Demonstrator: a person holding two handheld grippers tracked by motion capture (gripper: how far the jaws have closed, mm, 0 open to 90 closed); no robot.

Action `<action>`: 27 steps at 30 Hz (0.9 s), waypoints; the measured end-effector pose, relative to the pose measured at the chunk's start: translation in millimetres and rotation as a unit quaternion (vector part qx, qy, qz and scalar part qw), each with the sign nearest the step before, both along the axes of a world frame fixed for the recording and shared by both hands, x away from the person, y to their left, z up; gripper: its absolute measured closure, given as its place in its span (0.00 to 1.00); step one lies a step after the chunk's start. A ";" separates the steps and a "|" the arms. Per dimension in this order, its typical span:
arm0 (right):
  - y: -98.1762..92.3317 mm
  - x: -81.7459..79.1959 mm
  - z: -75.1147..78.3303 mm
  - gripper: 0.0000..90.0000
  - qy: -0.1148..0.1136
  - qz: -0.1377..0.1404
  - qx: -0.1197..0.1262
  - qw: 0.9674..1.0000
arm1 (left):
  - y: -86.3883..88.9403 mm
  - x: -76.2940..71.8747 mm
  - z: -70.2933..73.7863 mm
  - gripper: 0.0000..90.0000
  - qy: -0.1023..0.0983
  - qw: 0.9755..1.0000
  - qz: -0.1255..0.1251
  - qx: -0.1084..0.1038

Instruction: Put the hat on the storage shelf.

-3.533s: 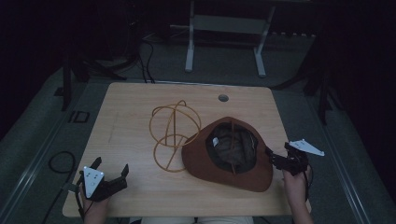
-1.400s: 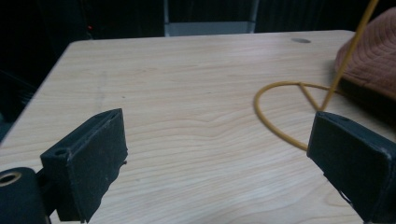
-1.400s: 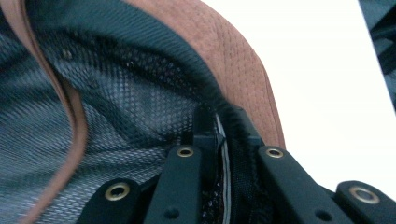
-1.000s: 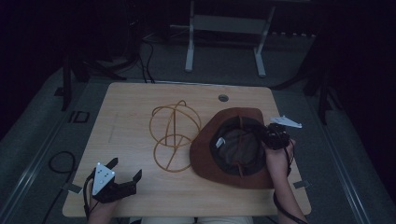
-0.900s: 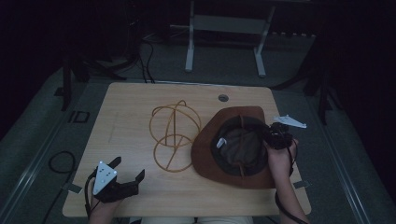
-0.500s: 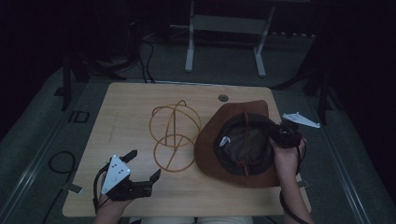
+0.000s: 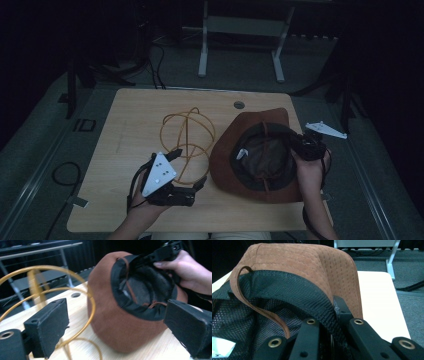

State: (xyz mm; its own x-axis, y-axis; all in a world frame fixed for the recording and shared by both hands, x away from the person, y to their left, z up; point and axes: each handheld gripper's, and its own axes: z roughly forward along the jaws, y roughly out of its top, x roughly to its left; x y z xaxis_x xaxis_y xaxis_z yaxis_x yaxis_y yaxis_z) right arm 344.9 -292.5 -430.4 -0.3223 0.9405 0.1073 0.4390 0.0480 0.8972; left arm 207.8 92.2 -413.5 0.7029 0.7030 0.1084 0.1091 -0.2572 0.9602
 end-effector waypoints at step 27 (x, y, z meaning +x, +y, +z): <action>-19.9 -30.9 15.8 0.94 -0.032 -0.002 0.011 0.999 | -128.3 79.0 -13.4 0.10 0.061 0.995 -0.029 0.070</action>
State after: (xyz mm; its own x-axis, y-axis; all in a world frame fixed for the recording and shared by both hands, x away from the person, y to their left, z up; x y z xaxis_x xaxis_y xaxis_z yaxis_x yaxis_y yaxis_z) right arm 313.9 -312.4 -414.5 -0.3259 0.9392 0.1079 0.3805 0.0258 0.9244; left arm 286.8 -36.0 -426.9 0.7560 0.6447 0.1138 0.2040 -0.3971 0.8948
